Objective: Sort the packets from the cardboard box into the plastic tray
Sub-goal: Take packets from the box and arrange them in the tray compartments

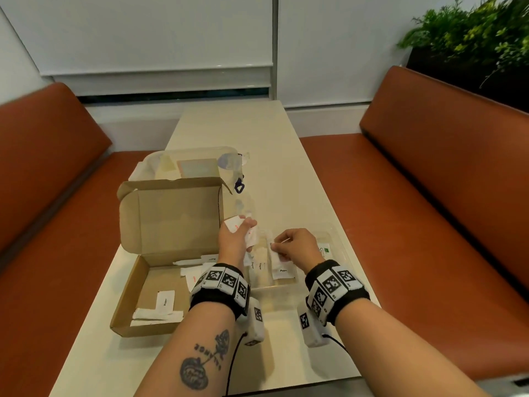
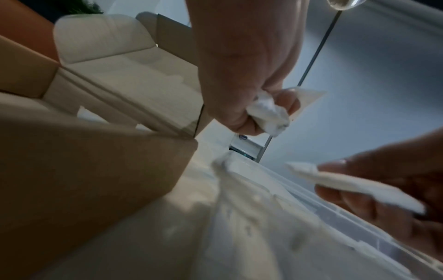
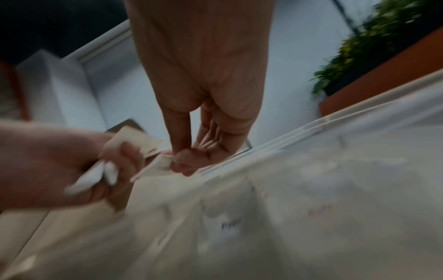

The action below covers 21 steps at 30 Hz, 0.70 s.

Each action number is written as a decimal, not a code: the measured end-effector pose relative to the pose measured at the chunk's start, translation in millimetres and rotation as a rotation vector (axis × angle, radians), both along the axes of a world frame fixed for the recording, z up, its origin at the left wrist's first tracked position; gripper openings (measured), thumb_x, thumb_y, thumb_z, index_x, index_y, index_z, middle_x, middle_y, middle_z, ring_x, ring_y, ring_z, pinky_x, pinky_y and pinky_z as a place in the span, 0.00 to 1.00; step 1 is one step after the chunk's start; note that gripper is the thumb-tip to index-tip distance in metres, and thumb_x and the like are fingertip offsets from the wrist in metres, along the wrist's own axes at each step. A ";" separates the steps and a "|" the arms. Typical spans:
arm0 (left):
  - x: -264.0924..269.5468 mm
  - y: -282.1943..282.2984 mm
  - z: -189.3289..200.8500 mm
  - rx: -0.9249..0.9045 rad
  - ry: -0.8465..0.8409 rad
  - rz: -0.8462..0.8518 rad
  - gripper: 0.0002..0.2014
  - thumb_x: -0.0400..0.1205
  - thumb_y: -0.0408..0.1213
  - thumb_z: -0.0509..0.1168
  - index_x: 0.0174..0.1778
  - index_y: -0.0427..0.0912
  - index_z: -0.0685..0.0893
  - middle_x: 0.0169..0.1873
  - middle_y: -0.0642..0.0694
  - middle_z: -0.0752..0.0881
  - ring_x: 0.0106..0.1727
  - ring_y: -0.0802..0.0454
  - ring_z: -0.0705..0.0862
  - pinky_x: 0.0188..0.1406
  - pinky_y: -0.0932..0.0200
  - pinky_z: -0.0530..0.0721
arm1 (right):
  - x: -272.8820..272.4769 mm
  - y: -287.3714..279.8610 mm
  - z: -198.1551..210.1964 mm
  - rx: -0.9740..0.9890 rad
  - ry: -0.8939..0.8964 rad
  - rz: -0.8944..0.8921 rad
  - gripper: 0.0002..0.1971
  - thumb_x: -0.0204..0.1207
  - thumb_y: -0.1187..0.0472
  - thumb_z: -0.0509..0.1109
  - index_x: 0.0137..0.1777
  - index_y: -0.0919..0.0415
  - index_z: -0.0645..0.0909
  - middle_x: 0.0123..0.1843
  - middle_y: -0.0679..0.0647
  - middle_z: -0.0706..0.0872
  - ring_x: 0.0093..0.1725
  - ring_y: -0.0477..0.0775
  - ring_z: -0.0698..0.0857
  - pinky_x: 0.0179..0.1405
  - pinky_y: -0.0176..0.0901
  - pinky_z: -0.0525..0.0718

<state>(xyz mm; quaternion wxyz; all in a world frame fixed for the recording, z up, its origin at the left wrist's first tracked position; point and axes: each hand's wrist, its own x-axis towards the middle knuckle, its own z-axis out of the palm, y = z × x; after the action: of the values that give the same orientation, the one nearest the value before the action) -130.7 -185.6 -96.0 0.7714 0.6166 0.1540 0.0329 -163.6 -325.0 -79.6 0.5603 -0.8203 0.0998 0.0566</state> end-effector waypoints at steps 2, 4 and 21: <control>0.4 2.3 -3.0 0.011 -0.001 -0.002 0.08 0.77 0.32 0.70 0.46 0.49 0.79 0.49 0.37 0.86 0.46 0.44 0.83 0.36 0.52 0.80 | -2.0 10.2 -5.9 -0.050 0.018 0.024 0.07 0.68 0.73 0.74 0.41 0.64 0.80 0.25 0.58 0.83 0.18 0.46 0.79 0.24 0.34 0.81; 0.8 3.5 -5.1 0.054 -0.010 -0.016 0.10 0.76 0.31 0.70 0.44 0.50 0.78 0.42 0.41 0.84 0.39 0.47 0.82 0.28 0.56 0.80 | -2.4 23.1 -11.4 -0.141 0.004 0.076 0.08 0.68 0.75 0.71 0.39 0.63 0.77 0.28 0.59 0.83 0.20 0.46 0.81 0.26 0.36 0.82; 0.3 8.4 -8.1 0.097 -0.036 -0.057 0.10 0.80 0.29 0.66 0.47 0.50 0.78 0.51 0.34 0.85 0.41 0.50 0.82 0.30 0.53 0.83 | 6.6 29.6 -27.4 -0.925 -0.126 0.409 0.19 0.69 0.44 0.75 0.60 0.44 0.85 0.61 0.52 0.77 0.64 0.57 0.69 0.63 0.47 0.74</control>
<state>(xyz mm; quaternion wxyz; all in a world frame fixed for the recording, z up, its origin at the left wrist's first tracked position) -130.4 -177.2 -104.1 0.7439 0.6566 0.1208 0.0297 -157.0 -295.4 -107.0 0.1207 -0.9871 -0.0822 0.0655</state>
